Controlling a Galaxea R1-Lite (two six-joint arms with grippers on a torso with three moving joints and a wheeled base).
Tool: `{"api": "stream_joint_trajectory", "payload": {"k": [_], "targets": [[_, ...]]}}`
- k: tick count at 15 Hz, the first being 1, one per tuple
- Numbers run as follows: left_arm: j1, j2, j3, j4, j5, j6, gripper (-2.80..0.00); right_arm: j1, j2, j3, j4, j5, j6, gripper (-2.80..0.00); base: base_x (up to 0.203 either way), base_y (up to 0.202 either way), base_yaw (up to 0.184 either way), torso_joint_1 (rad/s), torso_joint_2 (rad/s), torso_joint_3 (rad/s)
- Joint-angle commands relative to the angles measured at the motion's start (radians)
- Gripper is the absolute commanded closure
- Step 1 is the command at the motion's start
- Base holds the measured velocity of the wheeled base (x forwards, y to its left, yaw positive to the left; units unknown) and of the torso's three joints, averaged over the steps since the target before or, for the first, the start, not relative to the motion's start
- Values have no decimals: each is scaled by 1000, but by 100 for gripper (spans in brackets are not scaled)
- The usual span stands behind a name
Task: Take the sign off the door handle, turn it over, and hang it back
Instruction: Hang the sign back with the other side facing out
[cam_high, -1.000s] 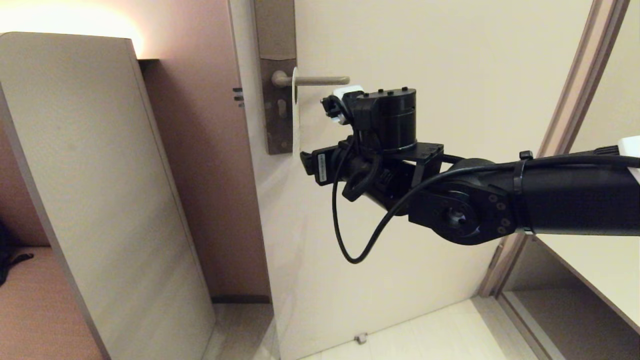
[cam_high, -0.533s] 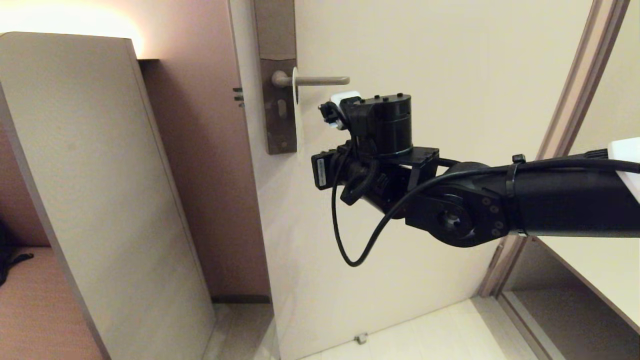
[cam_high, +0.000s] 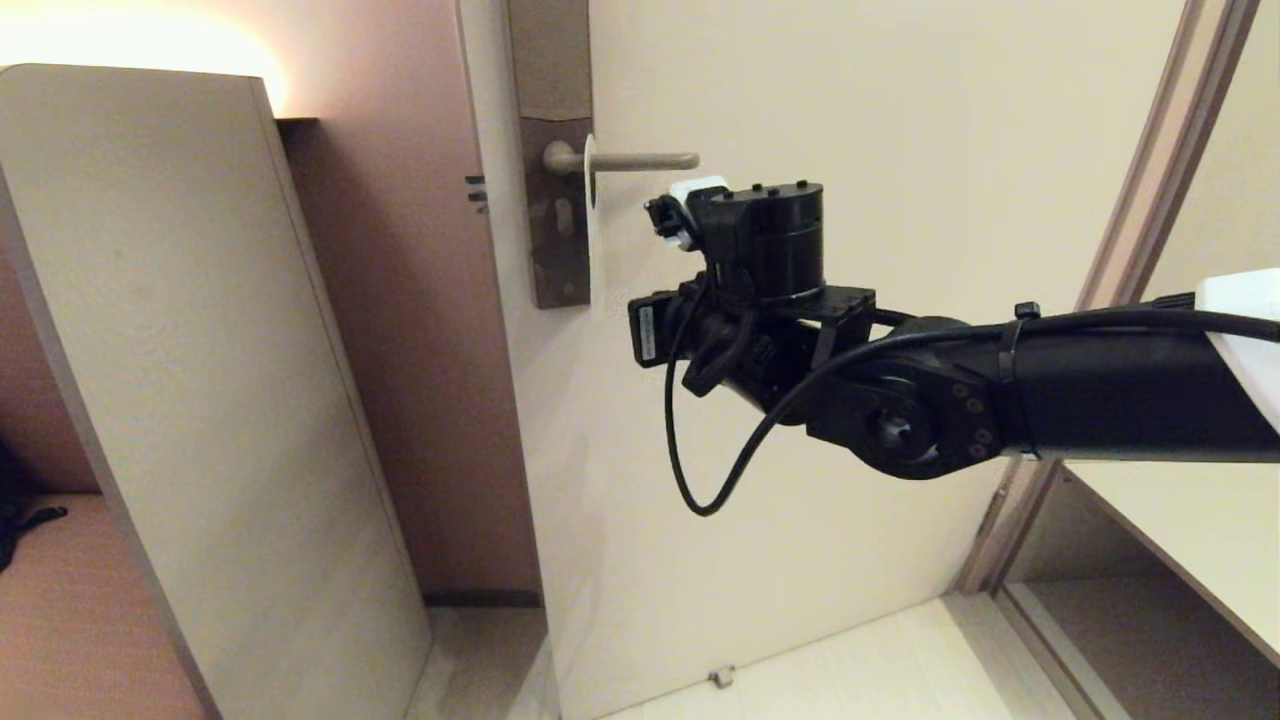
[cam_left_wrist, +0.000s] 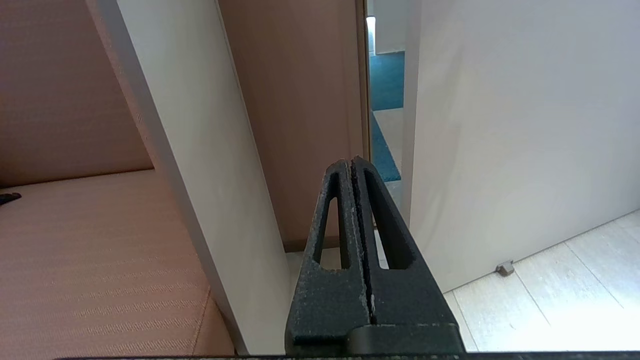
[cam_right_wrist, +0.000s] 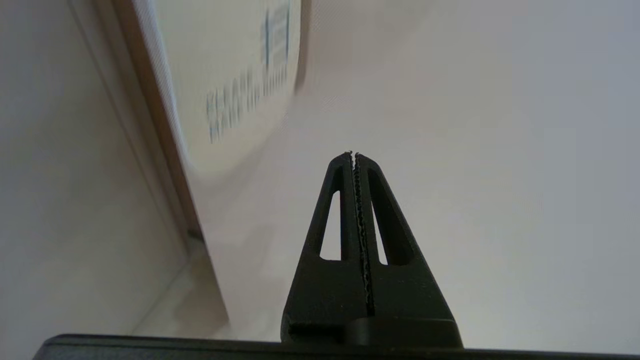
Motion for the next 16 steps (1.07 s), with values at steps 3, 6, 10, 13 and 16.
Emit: {"api": "stream_joint_trajectory", "payload": {"k": [3,6,10,13,16], "targets": [[0,0,-1,0,0,0,0,-3,96,-149,-3,-10,23,0,0,0,0,0,0,0],[0,0,0,0,1,0,0,-2,171,-253,-9,-47,31,0,0,0,0,0,0,0],[-1,0,-1,0,1,0,0,24,254,-372,-93,-65,35,0,0,0,0,0,0,0],[-1,0,0,0,0,0,0,59,289,-398,-165,-105,31,0,0,0,0,0,0,0],[0,0,-1,0,0,0,0,96,290,-398,-189,-108,33,0,0,0,0,0,0,0]]}}
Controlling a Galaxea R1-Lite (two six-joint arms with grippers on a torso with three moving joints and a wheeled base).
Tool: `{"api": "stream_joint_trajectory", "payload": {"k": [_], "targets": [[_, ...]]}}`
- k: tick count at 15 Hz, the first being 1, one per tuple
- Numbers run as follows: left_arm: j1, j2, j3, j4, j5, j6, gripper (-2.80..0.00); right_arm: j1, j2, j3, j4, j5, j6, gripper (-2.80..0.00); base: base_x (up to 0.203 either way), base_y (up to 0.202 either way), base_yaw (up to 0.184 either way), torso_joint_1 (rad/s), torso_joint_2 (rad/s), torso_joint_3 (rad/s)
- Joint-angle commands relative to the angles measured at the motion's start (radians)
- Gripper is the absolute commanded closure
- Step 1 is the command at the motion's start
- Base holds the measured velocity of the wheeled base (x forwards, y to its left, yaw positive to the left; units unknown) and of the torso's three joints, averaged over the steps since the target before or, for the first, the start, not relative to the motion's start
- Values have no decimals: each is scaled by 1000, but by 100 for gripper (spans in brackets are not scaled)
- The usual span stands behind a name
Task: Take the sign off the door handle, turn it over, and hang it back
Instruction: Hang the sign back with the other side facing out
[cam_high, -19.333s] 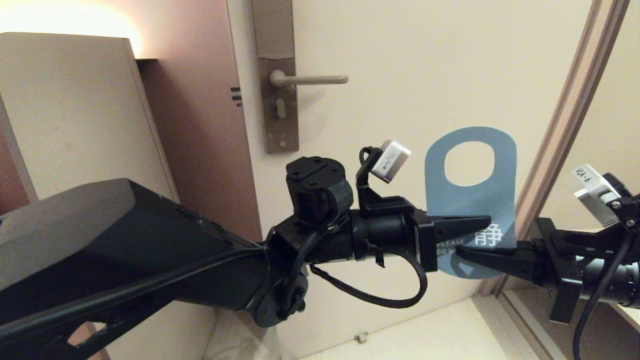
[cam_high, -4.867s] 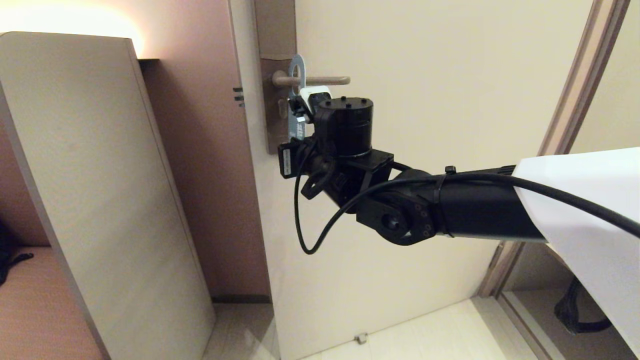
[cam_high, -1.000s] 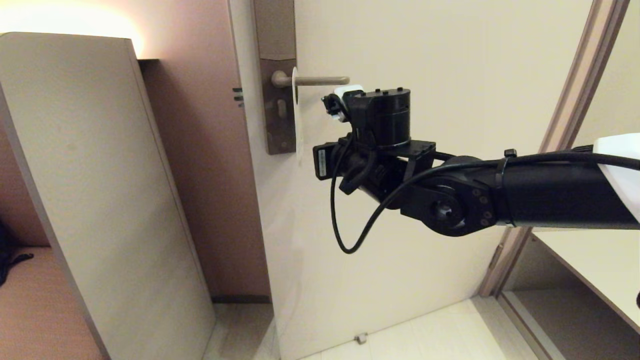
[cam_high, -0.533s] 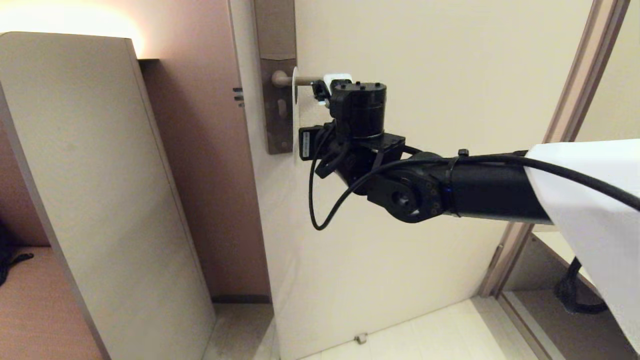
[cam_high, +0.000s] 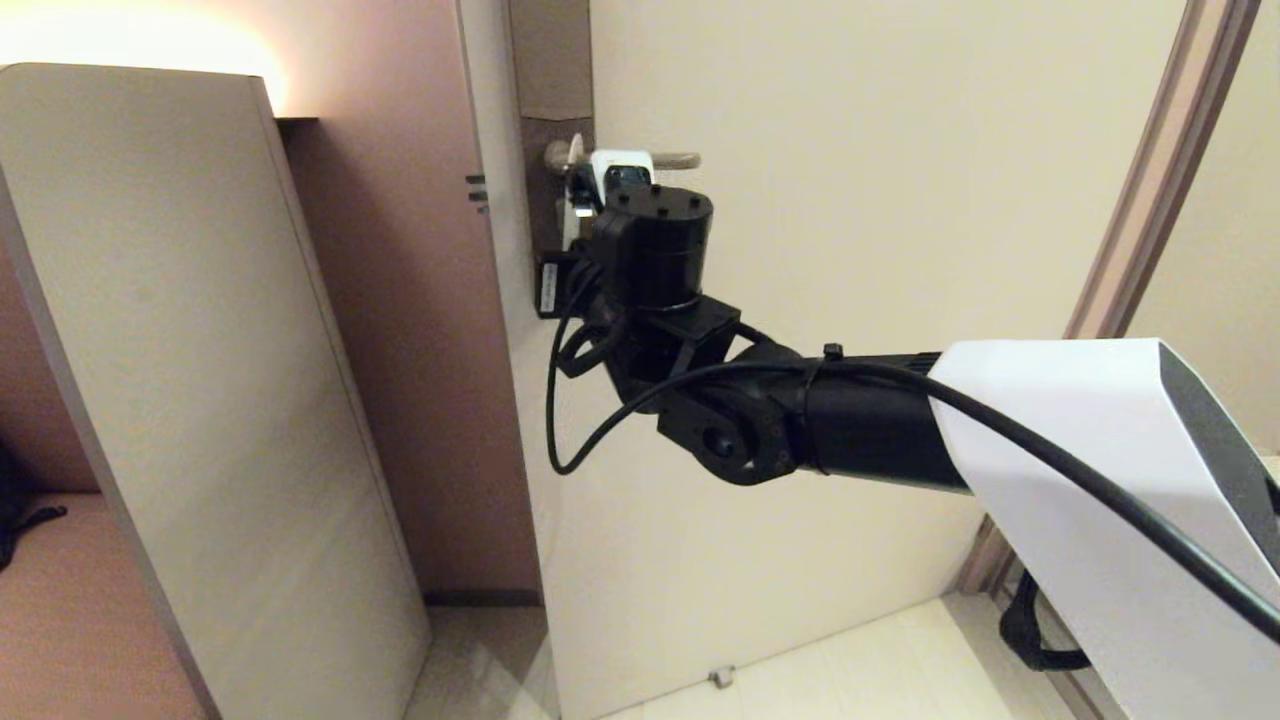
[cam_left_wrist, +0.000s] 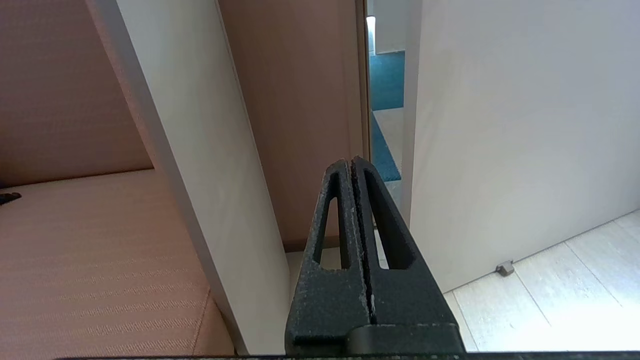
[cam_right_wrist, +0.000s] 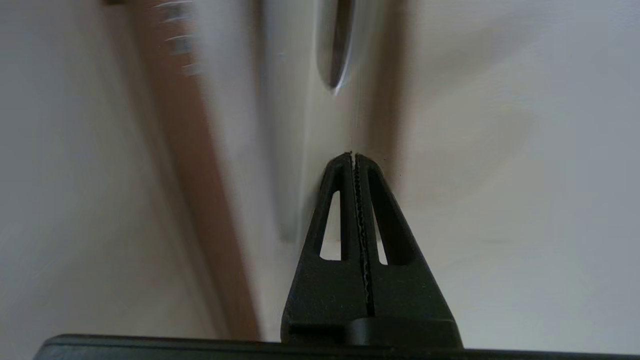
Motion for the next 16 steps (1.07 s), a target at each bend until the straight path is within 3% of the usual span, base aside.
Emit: {"api": "stream_joint_trajectory", "payload": {"k": [1,12,16], "targets": [[-1,0,0,0,0,0,0,24,9,-1,-17,-3,0,0,0,0,0,0,0,0],[0,0,0,0,0,0,0,56,31,-1,-33,-25,-33,0,0,0,0,0,0,0],[-1,0,-1,0,1,0,0,68,61,-1,-32,-87,-24,0,0,0,0,0,0,0]]}}
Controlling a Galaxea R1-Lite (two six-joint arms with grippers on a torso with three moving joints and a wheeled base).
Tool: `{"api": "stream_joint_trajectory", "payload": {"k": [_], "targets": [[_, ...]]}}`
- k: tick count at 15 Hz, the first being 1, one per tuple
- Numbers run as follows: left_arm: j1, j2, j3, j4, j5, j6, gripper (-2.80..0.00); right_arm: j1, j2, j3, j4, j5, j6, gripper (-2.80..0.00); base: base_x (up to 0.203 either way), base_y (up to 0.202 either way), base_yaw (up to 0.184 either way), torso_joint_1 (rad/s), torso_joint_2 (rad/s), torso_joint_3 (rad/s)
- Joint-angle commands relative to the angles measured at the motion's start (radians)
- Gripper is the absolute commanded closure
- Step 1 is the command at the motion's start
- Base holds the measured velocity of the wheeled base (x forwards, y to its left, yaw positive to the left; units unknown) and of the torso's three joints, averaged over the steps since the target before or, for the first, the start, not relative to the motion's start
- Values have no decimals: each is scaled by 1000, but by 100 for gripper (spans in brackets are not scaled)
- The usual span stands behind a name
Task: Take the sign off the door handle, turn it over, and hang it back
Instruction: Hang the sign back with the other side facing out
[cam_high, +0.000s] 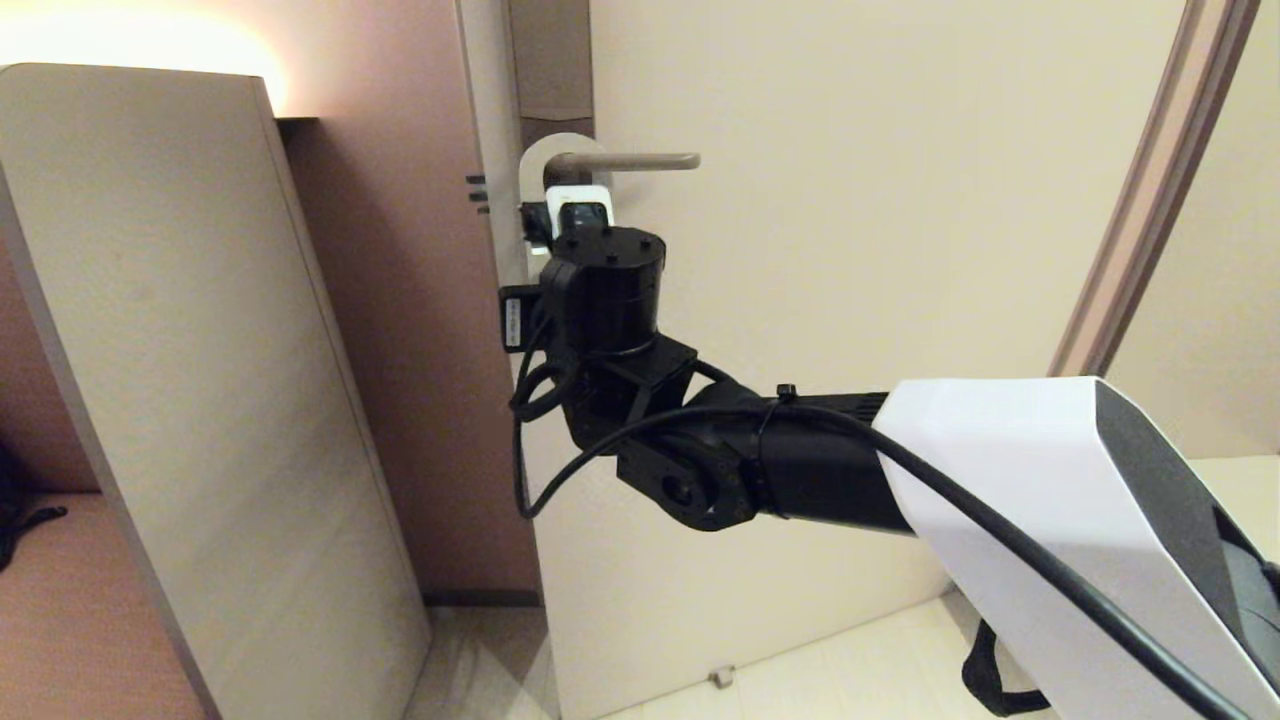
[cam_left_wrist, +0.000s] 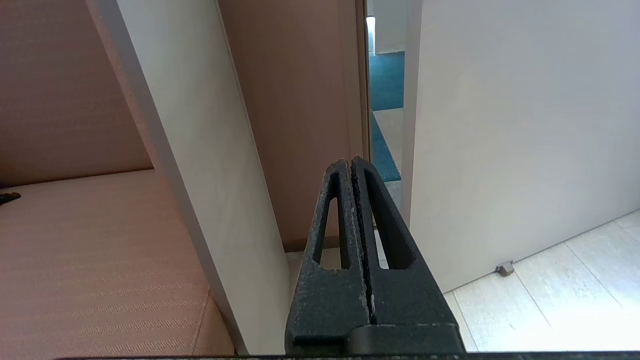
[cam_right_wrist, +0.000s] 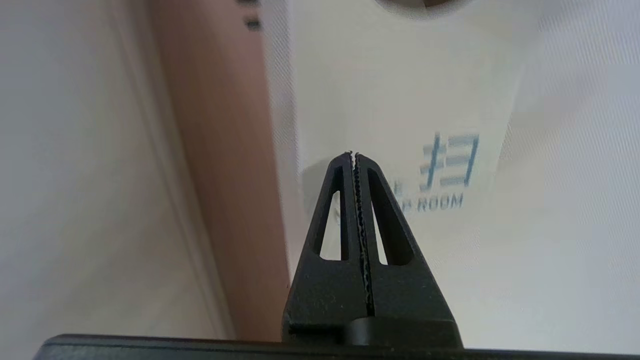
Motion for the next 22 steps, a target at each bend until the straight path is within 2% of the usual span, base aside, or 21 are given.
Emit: {"api": "stream_joint_trajectory", "payload": {"k": [1,11,16,18,22], "targets": [[0,0,0,0,0,1,0,8,23,0,-3,-20,2,0,0,0,0,0,0,0],[0,0,0,0,0,1,0,0,59,0,-2,-15,-4,0,0,0,0,0,0,0],[0,0,0,0,-1,1,0,0,9,10,10,-19,-7,0,0,0,0,0,0,0],[-1,0,0,0,1,1,0,0,-50,58,50,-20,-9,0,0,0,0,0,0,0],[-1,0,0,0,-1,1,0,-16,-246,289,188,-18,-7,0,0,0,0,0,0,0]]}}
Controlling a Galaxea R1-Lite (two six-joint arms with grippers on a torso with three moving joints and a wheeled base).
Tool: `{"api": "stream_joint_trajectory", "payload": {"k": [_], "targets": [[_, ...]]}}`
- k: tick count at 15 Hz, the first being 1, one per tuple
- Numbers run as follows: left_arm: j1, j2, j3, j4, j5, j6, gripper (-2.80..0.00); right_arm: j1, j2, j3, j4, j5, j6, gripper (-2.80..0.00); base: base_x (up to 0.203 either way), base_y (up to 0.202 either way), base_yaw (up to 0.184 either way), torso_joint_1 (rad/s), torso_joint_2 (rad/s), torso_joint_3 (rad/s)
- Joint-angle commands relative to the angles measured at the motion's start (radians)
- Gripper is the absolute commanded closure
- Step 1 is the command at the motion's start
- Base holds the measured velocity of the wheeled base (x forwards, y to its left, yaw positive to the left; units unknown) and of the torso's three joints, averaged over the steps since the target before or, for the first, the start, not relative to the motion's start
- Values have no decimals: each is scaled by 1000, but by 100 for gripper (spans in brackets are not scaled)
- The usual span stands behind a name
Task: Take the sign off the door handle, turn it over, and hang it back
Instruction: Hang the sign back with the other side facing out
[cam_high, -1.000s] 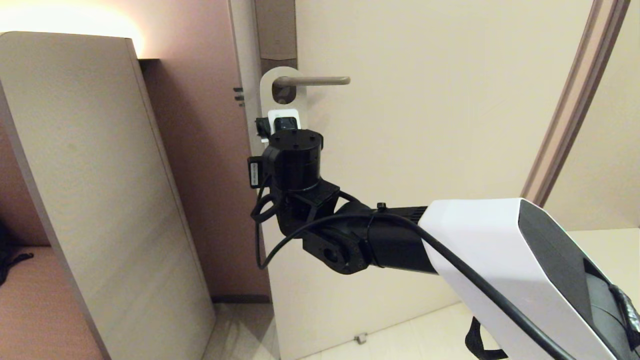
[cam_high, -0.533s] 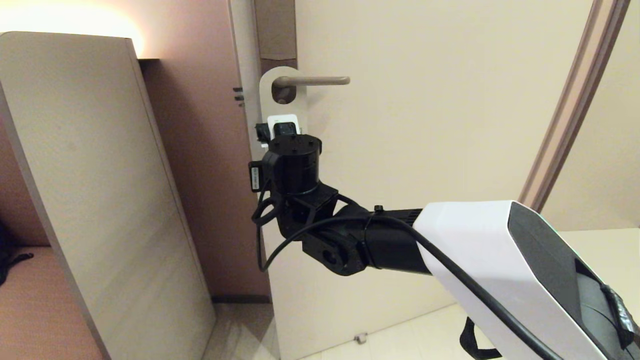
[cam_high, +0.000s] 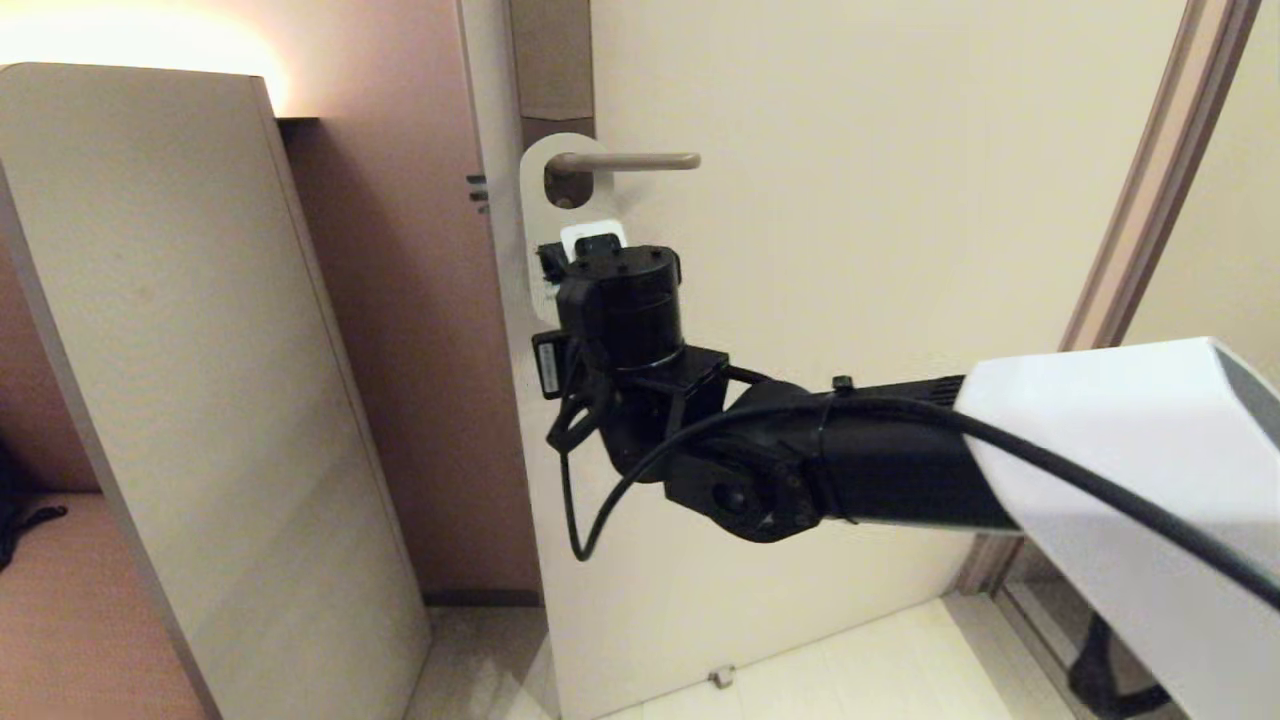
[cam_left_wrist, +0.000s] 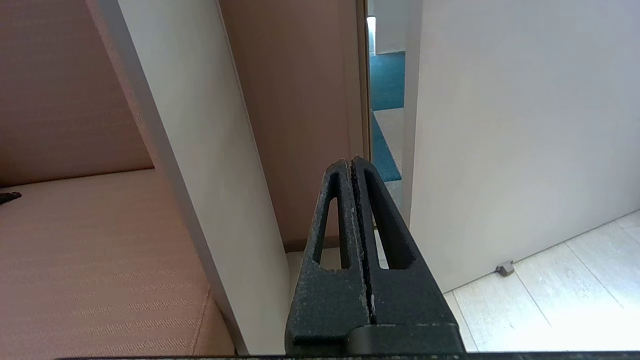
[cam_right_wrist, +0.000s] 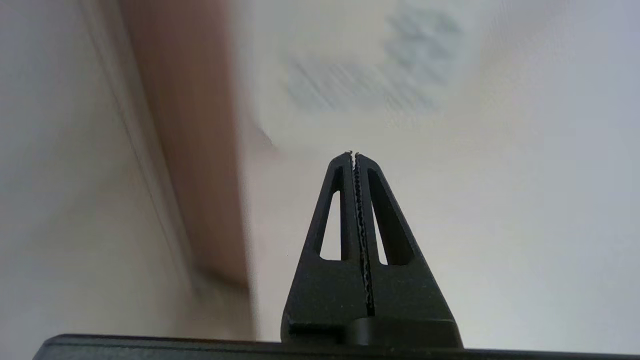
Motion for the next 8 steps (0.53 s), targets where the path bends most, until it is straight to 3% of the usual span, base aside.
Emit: {"api": "stream_joint_trajectory", "payload": {"k": [1,4,8], "targets": [[0,0,-1,0,-1,0,0,-10,-159,119,65,-2,1,0,0,0,0,0,0,0],[-1,0,0,0,-1,0,0,-39,-338,263,182,-1,0,0,0,0,0,0,0,0],[-1,0,0,0,-1,0,0,-155,-517,392,245,-2,-3,0,0,0,0,0,0,0]]}}
